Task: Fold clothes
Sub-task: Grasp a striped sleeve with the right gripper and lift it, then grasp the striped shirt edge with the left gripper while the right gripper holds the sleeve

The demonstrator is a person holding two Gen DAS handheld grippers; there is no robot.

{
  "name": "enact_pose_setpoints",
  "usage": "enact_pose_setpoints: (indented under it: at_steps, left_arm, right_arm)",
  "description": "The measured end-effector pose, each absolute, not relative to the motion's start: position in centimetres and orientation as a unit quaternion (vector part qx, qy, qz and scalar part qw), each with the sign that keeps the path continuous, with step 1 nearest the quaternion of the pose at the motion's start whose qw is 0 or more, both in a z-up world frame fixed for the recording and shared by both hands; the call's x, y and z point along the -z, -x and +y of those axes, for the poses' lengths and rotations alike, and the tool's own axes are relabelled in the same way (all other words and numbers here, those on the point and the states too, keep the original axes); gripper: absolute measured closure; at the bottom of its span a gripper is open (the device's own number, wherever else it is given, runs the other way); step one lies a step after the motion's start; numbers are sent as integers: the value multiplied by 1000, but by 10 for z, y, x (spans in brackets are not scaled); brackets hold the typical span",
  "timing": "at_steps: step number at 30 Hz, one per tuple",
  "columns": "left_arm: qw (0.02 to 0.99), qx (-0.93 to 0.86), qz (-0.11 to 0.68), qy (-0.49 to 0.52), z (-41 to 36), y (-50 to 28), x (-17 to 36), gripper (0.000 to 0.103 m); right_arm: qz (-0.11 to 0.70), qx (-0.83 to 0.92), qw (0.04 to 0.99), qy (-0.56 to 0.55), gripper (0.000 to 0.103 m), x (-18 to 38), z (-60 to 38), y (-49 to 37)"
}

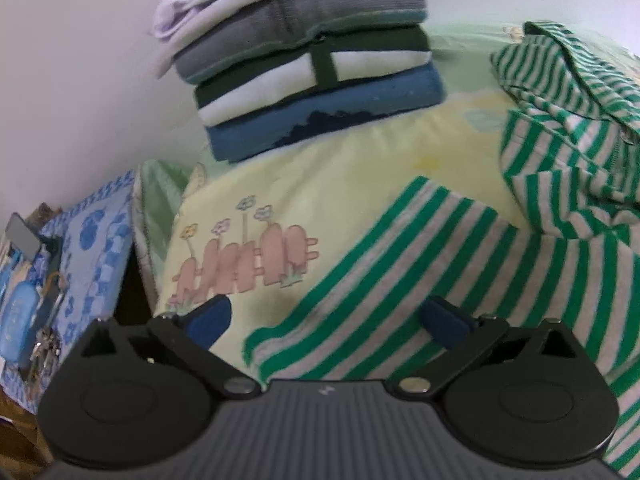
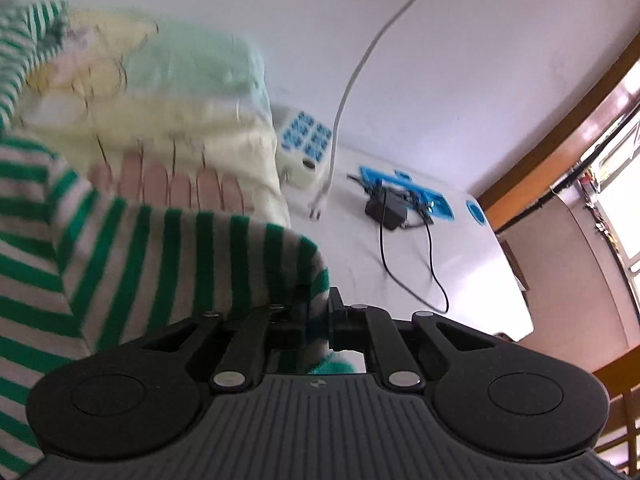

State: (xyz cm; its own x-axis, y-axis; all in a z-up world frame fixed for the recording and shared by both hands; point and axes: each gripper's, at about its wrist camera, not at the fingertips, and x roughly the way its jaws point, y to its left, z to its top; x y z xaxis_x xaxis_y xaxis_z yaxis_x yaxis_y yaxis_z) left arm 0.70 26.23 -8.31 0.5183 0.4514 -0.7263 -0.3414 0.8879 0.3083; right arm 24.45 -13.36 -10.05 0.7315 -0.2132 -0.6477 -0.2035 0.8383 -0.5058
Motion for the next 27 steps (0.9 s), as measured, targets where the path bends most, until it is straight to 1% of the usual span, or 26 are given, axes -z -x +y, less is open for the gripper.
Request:
enact_pose_setpoints:
  at_steps: [1,2,4,5,8,9,11,16,20,23,27]
  left_arm:
    - [867,-237,433,-66,263,-5,82,3]
    - [866,-242,433,-65,265,-3,81,3]
    - [867,-247,430,-50,269,3,76,4]
    - [869,-250,424,-47,270,7,73,4]
    - [877,-254,406,-50,273,17,66,3]
    - [879,-251,402,-49,274,18,64,2]
    - [877,-240,414,-45,277,18,64,2]
    - [867,-244,431,-56,271,28,67,1]
    - [872,-247,422,-23,270,40,67,1]
    - [883,-232,407,-21,265,44,65,1]
    - [897,-184,398,-45,261,40,64,1]
  right_arm:
    - [367,10,884,288,85,104,-135,-246]
    - [364,22,881,300,73,105,-133,-248]
    - [335,56,886,317,63,95,-140,-244]
    - [319,72,888,323,63,90,-143,-242]
    - [264,17,934,239,60,48,-137,-215]
    - [261,-64,943,197,60,36,-127,-203]
    - [296,-248,912,141,61,26,-95,-183]
    - [329,-432,830,128,61,46,25,-145]
    - [345,-566,740,113,61,63,120,-115]
    - [359,-557,737,134,61,77,171,-115]
    - [373,-542,735,165,62,94,203,-122]
